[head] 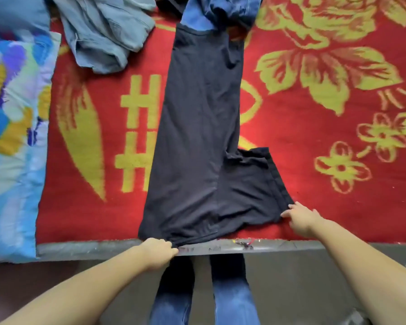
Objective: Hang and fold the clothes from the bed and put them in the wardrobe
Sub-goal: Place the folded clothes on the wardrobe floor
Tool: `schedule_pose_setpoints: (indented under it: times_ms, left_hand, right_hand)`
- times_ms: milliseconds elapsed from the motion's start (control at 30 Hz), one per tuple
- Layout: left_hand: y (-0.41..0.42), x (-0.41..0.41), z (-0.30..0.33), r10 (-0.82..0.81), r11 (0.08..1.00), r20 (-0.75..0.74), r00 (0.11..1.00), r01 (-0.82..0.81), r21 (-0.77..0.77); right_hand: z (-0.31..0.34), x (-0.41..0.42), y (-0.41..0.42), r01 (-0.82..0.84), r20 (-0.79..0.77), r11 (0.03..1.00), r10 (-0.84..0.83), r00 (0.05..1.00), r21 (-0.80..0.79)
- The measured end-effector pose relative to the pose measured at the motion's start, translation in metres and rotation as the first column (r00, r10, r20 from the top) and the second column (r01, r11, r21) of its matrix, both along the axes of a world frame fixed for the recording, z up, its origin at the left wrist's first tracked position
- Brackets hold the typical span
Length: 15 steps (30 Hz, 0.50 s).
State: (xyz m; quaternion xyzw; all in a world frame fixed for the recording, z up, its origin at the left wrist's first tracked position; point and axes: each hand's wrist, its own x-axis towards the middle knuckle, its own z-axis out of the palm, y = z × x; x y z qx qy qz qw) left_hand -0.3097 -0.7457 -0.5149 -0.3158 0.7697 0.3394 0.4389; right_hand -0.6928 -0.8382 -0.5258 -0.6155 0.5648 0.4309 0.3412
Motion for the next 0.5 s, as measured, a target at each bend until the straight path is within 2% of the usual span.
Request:
schedule_pose_setpoints:
  times_ms: [67,167,267,300,400,500]
  left_hand:
    - [-0.007,-0.023,-0.001,0.057,0.997,-0.058,0.997,-0.06,-0.056]
    - [-0.031,-0.074,-0.009,0.146,0.959,-0.203,0.968,-0.189,-0.211]
    - [-0.055,-0.141,-0.027,0.241,0.824,-0.407,0.881,-0.407,-0.393]
    - [-0.059,-0.163,-0.035,0.231,0.798,-0.438,0.869,-0.426,-0.425]
    - [-0.058,-0.21,-0.062,0.296,0.772,-0.339,0.893,-0.432,-0.467]
    - [-0.046,-0.234,-0.076,0.396,0.72,-0.324,0.859,-0.509,-0.472]
  right_hand:
    - [-0.007,-0.006,-0.012,0.117,0.113,0.984,-0.102,0.988,-0.137]
    - [-0.015,-0.006,-0.049,0.274,0.307,0.897,-0.168,0.937,-0.347]
    - [-0.02,0.014,-0.087,0.394,0.457,0.816,-0.184,0.87,-0.423]
    - [-0.024,0.022,-0.095,0.418,0.488,0.807,-0.189,0.852,-0.418]
    - [-0.042,0.039,-0.108,0.436,0.522,0.811,-0.196,0.83,-0.389]
    - [-0.055,0.041,-0.116,0.454,0.51,0.816,-0.237,0.827,-0.358]
